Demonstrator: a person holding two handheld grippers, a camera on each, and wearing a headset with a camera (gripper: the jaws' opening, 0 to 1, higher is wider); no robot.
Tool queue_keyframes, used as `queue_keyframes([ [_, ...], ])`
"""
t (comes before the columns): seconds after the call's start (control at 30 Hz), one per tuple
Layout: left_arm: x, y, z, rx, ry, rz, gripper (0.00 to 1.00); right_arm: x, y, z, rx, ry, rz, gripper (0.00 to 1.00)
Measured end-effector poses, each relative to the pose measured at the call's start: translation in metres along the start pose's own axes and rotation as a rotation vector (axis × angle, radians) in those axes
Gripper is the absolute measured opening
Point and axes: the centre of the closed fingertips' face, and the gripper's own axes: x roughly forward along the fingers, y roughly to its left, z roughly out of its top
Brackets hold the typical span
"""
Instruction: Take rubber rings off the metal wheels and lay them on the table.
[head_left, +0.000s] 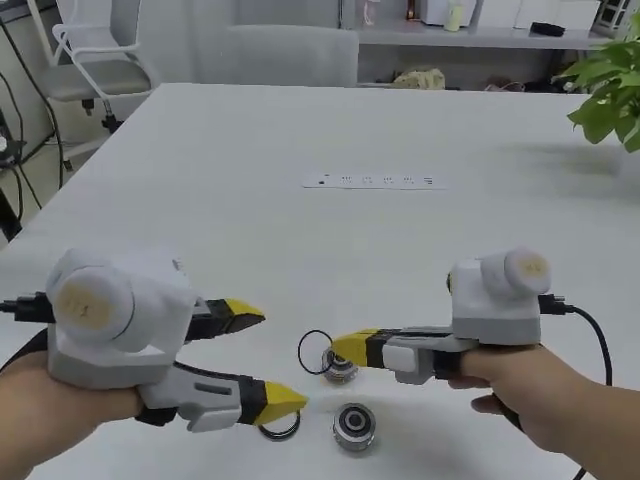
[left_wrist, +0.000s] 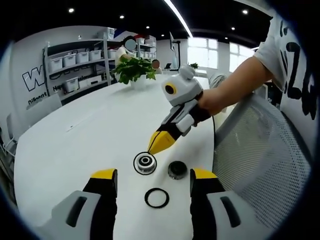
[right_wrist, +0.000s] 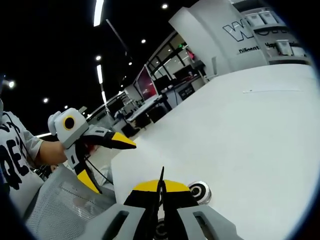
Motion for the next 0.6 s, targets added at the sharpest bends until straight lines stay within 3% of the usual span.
queue_keyframes([
  [0.6,-0.036,0.001,-0.004,-0.042,-0.034,0.059,0.68,0.021,0.026,-0.014,0.004,0.056,0.066,0.0],
])
